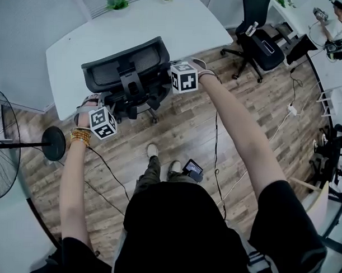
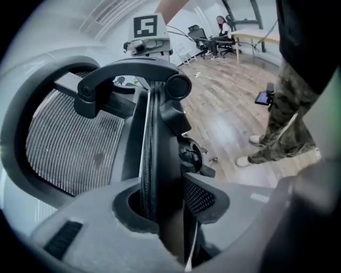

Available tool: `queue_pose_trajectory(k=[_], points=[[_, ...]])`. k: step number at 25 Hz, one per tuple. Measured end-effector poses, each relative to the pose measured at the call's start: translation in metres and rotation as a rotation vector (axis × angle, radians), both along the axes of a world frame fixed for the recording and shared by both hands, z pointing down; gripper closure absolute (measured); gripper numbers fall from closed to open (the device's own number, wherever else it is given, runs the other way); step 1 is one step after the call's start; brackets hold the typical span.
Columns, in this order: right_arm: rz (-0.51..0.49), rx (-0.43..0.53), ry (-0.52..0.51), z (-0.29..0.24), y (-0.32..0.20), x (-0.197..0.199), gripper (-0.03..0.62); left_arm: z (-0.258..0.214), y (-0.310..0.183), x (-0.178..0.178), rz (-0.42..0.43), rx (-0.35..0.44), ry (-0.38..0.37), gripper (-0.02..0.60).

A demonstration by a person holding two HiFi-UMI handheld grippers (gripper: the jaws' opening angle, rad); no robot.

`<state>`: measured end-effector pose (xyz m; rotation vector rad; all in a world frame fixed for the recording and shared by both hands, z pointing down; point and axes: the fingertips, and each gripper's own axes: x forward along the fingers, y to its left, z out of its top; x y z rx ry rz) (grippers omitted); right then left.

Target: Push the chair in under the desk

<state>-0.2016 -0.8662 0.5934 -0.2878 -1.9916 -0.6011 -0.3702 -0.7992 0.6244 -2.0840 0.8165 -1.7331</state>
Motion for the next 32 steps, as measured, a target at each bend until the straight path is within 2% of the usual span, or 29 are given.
queue_pose_trajectory(k=[2, 4, 6, 8, 11, 13, 17, 19, 21, 23, 28, 32], points=[[0.008, 0.020, -0.014, 0.000, 0.005, 0.000, 0.430, 0.000, 0.007, -0.001, 0.000, -0.029, 0.025, 0.421], [0.025, 0.049, -0.049, -0.009, 0.008, 0.001, 0.436, -0.009, 0.010, -0.007, -0.017, -0.001, 0.074, 0.403], [0.056, 0.071, -0.102, -0.028, 0.010, 0.003, 0.441, -0.024, 0.012, -0.013, -0.039, 0.045, 0.156, 0.385], [0.101, 0.071, -0.194, -0.053, 0.019, 0.002, 0.447, -0.043, 0.019, -0.014, -0.049, 0.088, 0.241, 0.356], [0.199, 0.075, -0.387, -0.096, 0.035, -0.013, 0.462, -0.077, 0.030, -0.007, -0.057, 0.161, 0.374, 0.362], [0.295, 0.071, -0.554, -0.125, 0.043, -0.034, 0.474, -0.107, 0.030, 0.001, -0.097, 0.224, 0.522, 0.381], [0.532, -0.006, -0.911, -0.174, 0.059, -0.068, 0.545, -0.171, 0.027, 0.020, -0.260, 0.364, 0.941, 0.452], [0.630, -0.047, -1.031, -0.189, 0.066, -0.079, 0.559, -0.188, 0.027, 0.019, -0.351, 0.432, 1.071, 0.495], [0.711, -0.056, -1.131, -0.198, 0.069, -0.087, 0.577, -0.191, 0.026, 0.013, -0.435, 0.489, 1.108, 0.531], [0.756, -0.045, -1.157, -0.198, 0.071, -0.090, 0.592, -0.191, 0.025, 0.012, -0.489, 0.521, 1.116, 0.560], [0.761, -0.009, -1.085, -0.180, 0.066, -0.084, 0.595, -0.189, 0.021, 0.014, -0.518, 0.526, 1.125, 0.577], [0.817, -0.007, -1.061, -0.169, 0.056, -0.073, 0.595, -0.179, 0.019, 0.006, -0.537, 0.500, 1.115, 0.577]])
